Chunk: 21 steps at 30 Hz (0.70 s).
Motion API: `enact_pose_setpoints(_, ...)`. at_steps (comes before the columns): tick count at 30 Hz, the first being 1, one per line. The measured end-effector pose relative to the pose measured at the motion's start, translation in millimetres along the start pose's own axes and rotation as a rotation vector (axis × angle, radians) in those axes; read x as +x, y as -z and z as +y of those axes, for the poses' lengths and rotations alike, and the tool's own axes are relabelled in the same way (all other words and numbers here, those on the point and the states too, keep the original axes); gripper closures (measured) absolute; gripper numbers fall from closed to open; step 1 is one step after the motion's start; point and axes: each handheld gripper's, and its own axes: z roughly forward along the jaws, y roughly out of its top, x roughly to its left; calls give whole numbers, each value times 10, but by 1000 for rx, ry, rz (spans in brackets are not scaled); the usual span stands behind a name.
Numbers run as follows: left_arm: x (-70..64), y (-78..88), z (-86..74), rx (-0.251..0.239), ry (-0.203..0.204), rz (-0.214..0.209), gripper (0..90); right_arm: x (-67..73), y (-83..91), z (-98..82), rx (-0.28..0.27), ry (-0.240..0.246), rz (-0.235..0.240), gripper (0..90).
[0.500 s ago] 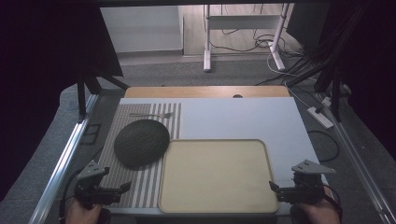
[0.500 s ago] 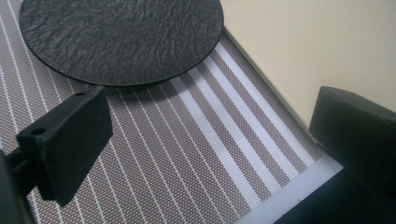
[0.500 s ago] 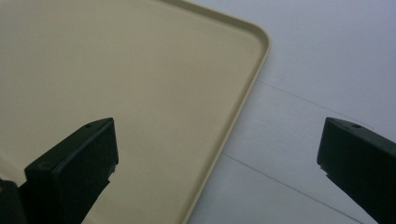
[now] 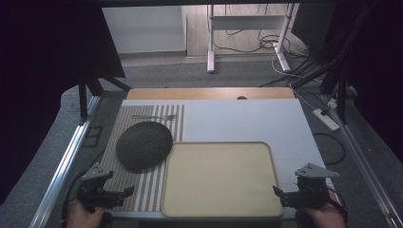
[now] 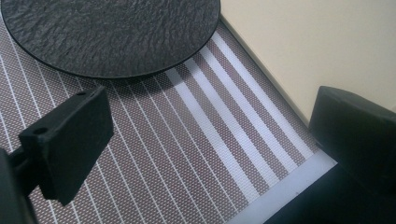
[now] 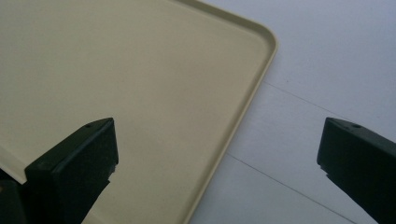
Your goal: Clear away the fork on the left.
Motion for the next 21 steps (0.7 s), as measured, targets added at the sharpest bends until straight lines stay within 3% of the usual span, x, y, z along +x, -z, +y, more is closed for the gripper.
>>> enact_pose_setpoints(9, 5, 3, 2, -5, 4, -11, 5, 11, -9, 2, 7, 11, 6, 0)
enact_pose_setpoints(14, 1, -6, 17, 7, -10, -24, 0, 13, -12, 4, 15, 18, 5, 0)
enact_pose_setpoints(21, 0, -20, 56, -16, -56, -34, 0, 17, -16, 6, 18, 21, 7, 0)
